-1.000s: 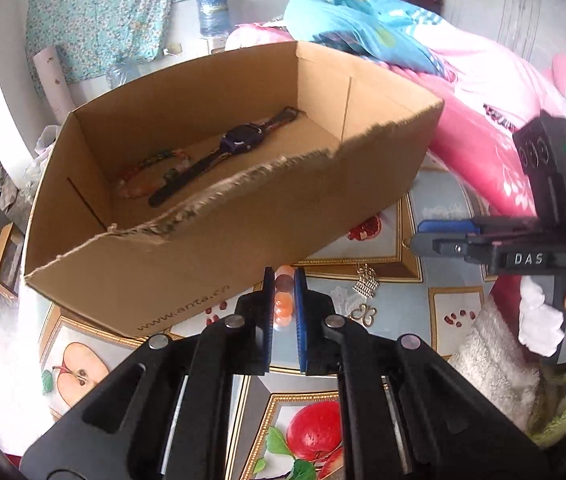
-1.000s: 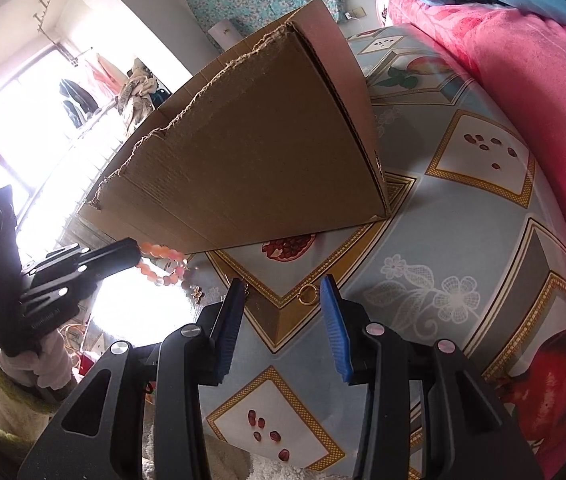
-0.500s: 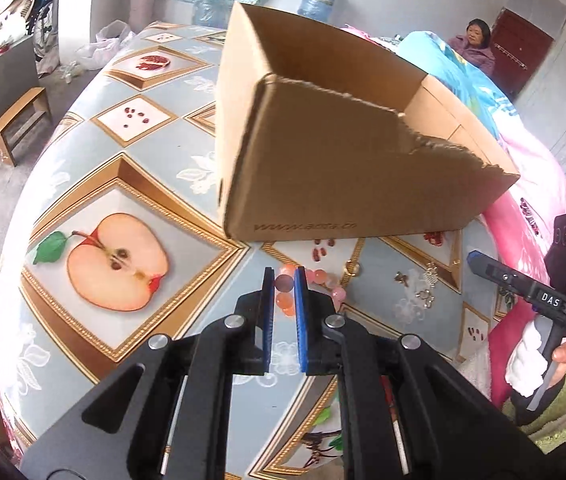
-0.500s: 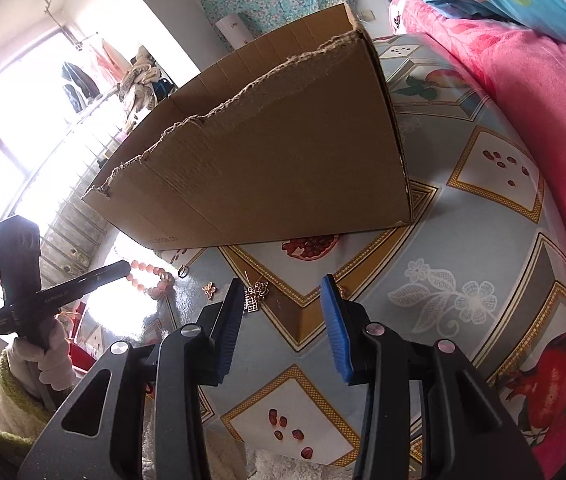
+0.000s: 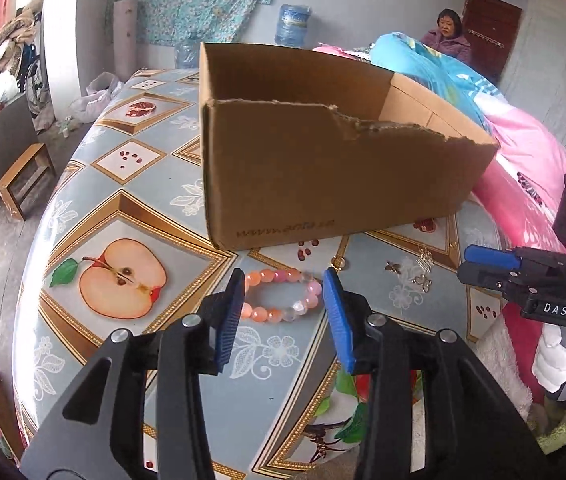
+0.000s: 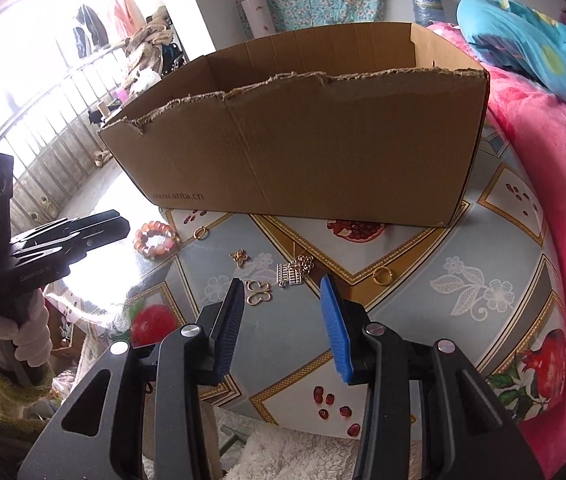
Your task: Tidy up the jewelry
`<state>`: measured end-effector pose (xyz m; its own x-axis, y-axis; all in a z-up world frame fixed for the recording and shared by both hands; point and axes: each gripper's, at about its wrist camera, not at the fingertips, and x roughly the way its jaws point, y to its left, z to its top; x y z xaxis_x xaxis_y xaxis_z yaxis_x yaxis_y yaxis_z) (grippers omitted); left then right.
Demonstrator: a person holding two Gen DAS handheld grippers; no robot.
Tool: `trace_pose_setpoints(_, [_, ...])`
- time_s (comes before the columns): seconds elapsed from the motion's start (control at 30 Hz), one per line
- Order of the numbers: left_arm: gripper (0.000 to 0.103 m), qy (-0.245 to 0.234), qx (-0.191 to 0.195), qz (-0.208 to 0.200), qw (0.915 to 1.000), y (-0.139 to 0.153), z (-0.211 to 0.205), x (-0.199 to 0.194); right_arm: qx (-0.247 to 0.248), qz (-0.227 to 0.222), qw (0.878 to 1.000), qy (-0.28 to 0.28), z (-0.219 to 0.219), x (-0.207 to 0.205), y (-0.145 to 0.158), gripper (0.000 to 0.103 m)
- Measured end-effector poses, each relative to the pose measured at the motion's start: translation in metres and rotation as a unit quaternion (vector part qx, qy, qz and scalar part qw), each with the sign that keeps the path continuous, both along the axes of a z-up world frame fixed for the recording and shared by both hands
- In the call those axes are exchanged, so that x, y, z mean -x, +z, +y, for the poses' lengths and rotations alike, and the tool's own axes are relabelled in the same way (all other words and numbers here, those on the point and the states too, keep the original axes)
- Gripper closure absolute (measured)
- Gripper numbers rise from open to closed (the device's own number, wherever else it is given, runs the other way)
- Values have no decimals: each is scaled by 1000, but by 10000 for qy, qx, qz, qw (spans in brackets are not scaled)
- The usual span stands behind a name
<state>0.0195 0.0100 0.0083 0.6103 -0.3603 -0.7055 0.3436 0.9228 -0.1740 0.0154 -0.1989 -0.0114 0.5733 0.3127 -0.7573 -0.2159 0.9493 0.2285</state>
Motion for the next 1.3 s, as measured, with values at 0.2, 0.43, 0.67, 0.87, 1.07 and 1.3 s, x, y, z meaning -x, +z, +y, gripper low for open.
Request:
trace_pose_setpoints(0.2, [60, -350, -291, -140, 9989, -12, -21, 19, 269, 4, 9996, 109, 15, 2, -1, 64])
trace_pose_setpoints(0.43, [58, -692, -487, -293, 9960, -23, -45, 33, -79, 121, 9996, 231, 23, -15, 2, 65])
trace_pose_setpoints(0.67, [55, -775, -477, -256, 9955, -32, -54, 39, -366, 514, 9979, 118, 15, -38, -15, 68])
trace_pose_setpoints(0.87, [52, -799, -565, -362, 9945, -33, -57, 43, -241, 563, 9979, -211, -1, -41, -15, 68])
trace_pose_setpoints(1.07, [52, -683, -548, -341, 9956, -32, -53, 43, 74, 239, 9996, 159, 25, -32, -1, 68])
trace_pose_setpoints(1.3, [52, -479, -573, -328, 9967, -32, -39, 43, 671, -54, 9940, 862, 83, -47, 1, 81])
